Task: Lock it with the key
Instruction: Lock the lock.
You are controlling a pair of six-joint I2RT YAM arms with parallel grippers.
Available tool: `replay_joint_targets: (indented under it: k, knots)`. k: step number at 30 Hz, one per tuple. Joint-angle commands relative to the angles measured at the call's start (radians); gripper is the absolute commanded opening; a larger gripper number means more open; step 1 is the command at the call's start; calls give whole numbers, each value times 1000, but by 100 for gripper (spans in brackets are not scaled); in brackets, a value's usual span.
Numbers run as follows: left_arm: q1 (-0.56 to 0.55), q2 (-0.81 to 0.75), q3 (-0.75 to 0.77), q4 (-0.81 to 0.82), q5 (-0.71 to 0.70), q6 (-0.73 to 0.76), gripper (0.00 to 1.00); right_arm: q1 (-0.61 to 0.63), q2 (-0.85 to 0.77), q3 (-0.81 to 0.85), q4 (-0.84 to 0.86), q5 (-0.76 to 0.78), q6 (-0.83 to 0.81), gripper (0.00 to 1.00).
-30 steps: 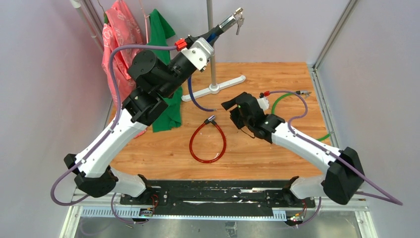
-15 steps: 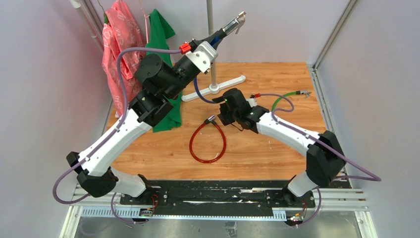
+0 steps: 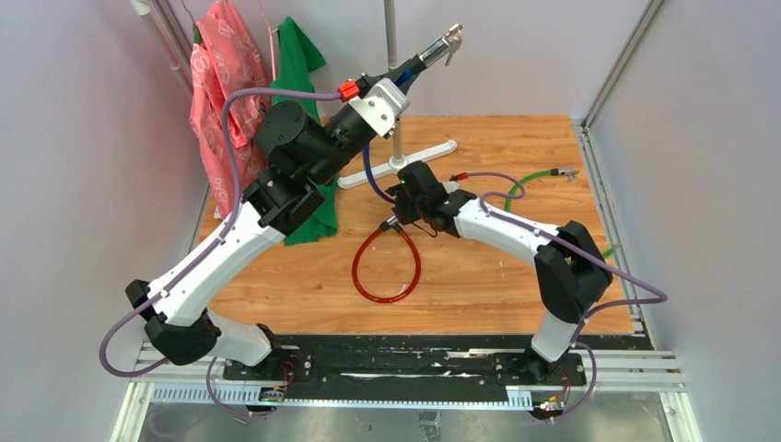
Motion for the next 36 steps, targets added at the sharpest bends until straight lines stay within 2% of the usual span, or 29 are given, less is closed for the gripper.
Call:
replay_joint_targets:
  k: [1, 2, 5, 7, 8, 10, 12, 13, 16, 20, 23, 26, 30, 33, 36]
  knots:
    - [-5, -5, 21, 72, -10, -2, 0, 3, -1, -25, 49, 62, -20, 44]
    - [-5, -8, 20, 53, -19, -5, 0, 1, -14, -55, 81, 99, -50, 34]
    - [-5, -20, 29, -43, -103, -46, 0, -3, -75, -157, 234, 211, -235, 16]
    - [3, -37, 21, -148, -139, -102, 0, -4, -129, -211, 323, 288, -455, 5]
    - [14, -50, 12, -214, -139, -150, 0, -3, -158, -236, 406, 312, -621, 1]
    - [64, -76, -5, -370, -71, -297, 0, 3, -228, -261, 478, 309, -990, 0]
    - [119, -98, -43, -513, 8, -442, 0, 16, -310, -294, 501, 241, -1301, 0]
    - [143, -112, -73, -564, 61, -490, 0, 18, -360, -331, 513, 181, -1421, 0]
    - [179, -166, -207, -631, 137, -575, 0, 19, -541, -461, 532, 14, -1634, 0]
    - [183, -248, -396, -558, 190, -592, 0, 22, -719, -515, 381, -252, -1775, 0]
    - [189, -262, -457, -516, 253, -594, 0, 34, -809, -534, 257, -357, -1874, 0]
    - [203, -254, -516, -437, 355, -649, 0, 51, -858, -554, 204, -356, -1922, 0]
    - [285, -235, -618, -230, 530, -844, 0, 54, -924, -585, 134, -324, -1912, 0]
    - [298, -227, -665, -153, 559, -866, 0, 54, -963, -620, 98, -322, -1879, 0]
    - [298, -239, -723, -63, 534, -885, 0, 53, -1002, -647, 143, -375, -1831, 0]
